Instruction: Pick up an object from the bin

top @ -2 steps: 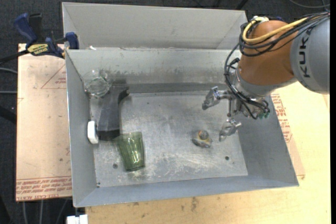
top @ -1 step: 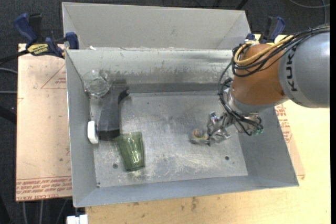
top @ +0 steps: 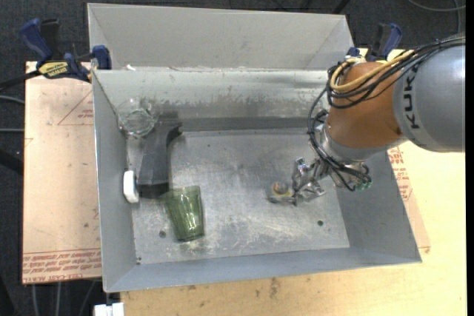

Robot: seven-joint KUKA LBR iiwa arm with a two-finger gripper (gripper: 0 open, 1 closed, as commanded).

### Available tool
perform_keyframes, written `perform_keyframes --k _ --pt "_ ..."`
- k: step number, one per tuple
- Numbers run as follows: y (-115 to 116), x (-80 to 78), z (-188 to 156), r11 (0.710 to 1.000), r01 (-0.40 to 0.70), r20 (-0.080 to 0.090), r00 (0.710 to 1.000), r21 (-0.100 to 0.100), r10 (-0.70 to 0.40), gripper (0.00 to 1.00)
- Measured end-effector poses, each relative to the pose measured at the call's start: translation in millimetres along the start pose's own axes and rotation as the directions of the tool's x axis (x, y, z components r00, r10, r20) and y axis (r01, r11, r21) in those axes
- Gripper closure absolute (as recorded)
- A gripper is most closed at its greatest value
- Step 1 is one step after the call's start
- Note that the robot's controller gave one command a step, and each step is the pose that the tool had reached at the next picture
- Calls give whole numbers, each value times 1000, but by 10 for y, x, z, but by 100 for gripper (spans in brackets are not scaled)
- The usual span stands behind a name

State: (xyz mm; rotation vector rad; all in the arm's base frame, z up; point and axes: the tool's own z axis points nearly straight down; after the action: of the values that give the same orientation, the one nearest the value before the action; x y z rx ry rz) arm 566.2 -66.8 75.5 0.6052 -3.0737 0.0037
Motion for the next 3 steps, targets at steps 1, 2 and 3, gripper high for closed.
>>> perform_keyframes --k 1,2,3 --pt "-117 -34 -1904 993 122 16 992 5 -122 100" --pt "-115 -31 -1877 993 122 14 992 2 -122 100" --pt "-298 -215 -1575 984 177 20 984 9 -177 100"
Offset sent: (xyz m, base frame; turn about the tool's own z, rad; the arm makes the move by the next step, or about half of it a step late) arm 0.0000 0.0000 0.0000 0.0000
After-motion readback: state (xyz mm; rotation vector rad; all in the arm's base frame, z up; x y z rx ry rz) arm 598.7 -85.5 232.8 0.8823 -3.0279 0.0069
